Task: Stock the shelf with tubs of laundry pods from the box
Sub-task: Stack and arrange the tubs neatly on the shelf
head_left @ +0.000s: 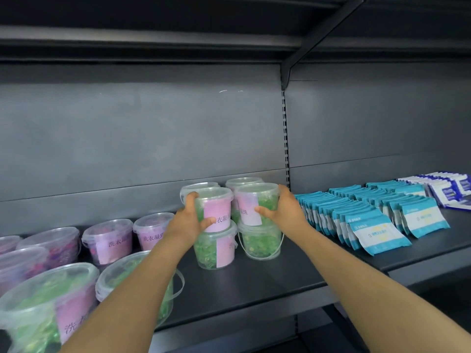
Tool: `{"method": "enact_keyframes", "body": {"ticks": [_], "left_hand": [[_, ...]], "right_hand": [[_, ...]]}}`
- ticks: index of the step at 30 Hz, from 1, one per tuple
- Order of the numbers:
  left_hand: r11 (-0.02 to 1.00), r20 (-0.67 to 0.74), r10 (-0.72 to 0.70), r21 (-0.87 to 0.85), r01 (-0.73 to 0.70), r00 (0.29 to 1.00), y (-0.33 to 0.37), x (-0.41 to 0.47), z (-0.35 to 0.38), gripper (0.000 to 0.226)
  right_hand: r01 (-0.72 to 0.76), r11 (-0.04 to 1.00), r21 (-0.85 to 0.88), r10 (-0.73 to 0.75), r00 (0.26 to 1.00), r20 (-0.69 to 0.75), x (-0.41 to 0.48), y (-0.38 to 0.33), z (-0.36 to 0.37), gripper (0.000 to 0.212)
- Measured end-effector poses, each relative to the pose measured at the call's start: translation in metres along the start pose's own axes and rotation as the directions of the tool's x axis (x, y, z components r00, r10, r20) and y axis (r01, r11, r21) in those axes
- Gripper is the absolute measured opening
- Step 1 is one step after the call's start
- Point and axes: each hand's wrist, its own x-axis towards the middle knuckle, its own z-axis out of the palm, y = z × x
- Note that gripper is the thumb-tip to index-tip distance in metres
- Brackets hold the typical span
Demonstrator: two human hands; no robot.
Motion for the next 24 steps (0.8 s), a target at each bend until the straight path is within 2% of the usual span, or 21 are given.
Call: {"method": "enact_keyframes", "body": {"ticks": [3, 5, 8, 12, 16, 19, 24], "left_hand": [[0.995, 0.036, 0.019, 0.101, -0.022, 0.999, 0.001, 0.002, -0.01, 0.064], [0.982, 0.053, 0.041, 0.18, -0.05, 0.998, 0.0, 0.002, -0.018, 0.061], [0.958, 0.116, 0.065, 0.271, -0.094, 0.991, -0.002, -0.003, -0.032, 0.061], [0.912, 0.142, 0.098, 0.382, -0.146, 0.985, -0.007, -0.017, -0.052, 0.059], [0.826, 0.123, 0.094, 0.545, -0.146, 0.988, -0.016, -0.036, -0.082, 0.041], [0.766, 0.115, 0.101, 0.625, -0.15, 0.988, -0.026, -0.051, -0.114, 0.033], [0.734, 0.09, 0.082, 0.669, -0.121, 0.993, -0.059, -0.084, -0.171, 0.031]], "right_hand": [[-0.009, 0.969, -0.248, 0.025, 0.998, 0.062, 0.002, -0.012, -0.013, 0.081], [0.049, 0.921, -0.386, -0.001, 0.992, 0.123, 0.001, -0.021, -0.023, 0.079], [0.158, 0.855, -0.494, -0.066, 0.978, 0.199, -0.002, -0.032, -0.036, 0.067], [0.315, 0.765, -0.562, -0.148, 0.935, 0.322, -0.012, -0.049, -0.043, 0.058], [0.435, 0.674, -0.597, -0.182, 0.881, 0.437, -0.025, -0.07, -0.043, 0.049], [0.482, 0.643, -0.596, -0.211, 0.858, 0.468, -0.035, -0.09, -0.042, 0.046], [0.538, 0.605, -0.587, -0.215, 0.821, 0.529, -0.052, -0.126, -0.022, 0.052]]}}
